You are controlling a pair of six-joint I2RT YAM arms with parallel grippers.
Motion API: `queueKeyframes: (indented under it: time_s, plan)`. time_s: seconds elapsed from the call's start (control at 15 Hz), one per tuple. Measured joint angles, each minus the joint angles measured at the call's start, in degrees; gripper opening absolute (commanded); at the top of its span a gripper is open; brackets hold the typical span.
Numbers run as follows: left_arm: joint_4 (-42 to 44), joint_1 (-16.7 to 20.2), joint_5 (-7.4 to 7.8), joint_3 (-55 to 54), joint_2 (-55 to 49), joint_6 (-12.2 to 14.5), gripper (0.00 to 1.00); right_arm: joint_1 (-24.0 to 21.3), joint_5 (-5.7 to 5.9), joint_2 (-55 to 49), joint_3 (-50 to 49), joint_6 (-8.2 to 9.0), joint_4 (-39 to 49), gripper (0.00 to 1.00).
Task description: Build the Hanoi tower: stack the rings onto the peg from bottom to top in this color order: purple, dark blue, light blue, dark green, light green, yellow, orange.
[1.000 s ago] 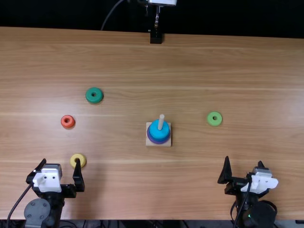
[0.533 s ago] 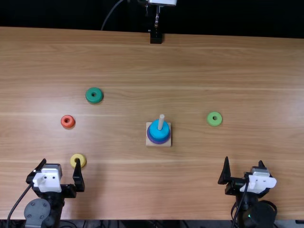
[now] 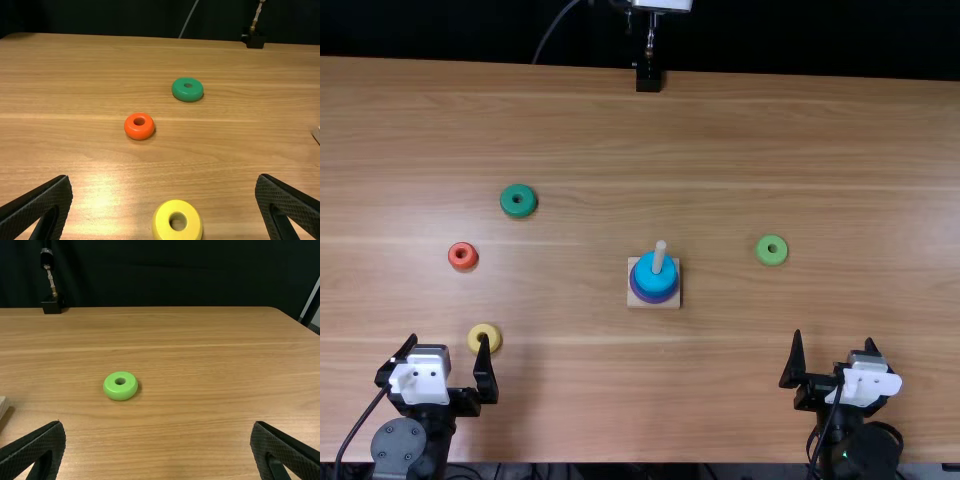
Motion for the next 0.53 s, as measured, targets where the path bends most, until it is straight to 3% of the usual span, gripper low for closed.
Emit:
queueKeyframes:
  time_s: [0.53]
  plan:
    - [0.24, 0.00, 0.09, 0.02, 0.00, 0.28, 1.00, 0.00, -0.02, -0.02, 0.00, -0.02, -0.02, 1.00]
